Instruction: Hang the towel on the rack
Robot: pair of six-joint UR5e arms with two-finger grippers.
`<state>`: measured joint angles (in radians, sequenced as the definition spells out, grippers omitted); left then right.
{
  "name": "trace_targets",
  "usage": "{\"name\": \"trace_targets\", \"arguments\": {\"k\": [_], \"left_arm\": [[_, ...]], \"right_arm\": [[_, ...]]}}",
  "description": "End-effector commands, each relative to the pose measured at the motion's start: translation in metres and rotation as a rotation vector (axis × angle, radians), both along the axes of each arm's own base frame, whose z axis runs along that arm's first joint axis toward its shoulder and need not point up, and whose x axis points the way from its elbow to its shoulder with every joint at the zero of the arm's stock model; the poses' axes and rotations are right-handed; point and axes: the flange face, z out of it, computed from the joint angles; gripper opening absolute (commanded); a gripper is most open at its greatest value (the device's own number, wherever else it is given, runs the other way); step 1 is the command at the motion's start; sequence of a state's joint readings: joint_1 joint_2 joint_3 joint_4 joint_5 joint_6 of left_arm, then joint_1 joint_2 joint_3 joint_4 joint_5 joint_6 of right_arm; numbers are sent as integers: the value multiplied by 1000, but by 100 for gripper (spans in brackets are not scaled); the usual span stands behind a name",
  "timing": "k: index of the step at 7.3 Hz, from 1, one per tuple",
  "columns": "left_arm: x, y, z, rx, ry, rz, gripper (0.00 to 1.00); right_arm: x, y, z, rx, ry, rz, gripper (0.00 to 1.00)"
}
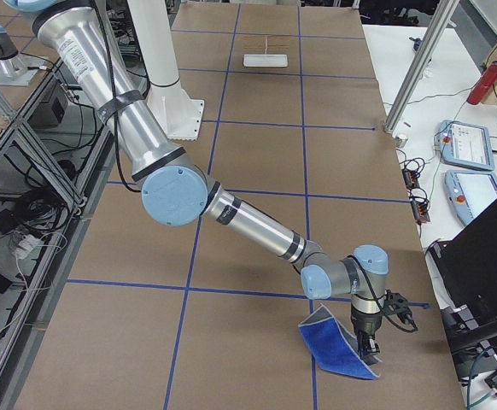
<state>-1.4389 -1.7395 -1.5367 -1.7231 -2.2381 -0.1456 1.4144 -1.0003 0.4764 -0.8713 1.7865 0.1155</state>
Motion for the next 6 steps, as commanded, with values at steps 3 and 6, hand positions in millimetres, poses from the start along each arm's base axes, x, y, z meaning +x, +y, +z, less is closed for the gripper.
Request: {"name": "trace_targets", "arguments": {"k": [3, 6], "left_arm": [[7, -6, 1, -5, -1, 11, 98], [8, -10, -4, 2, 1, 9, 98]], "right_arm": [[-28, 2, 2, -22, -5, 42, 85], [-27, 9, 13, -47, -2, 45, 86]]}}
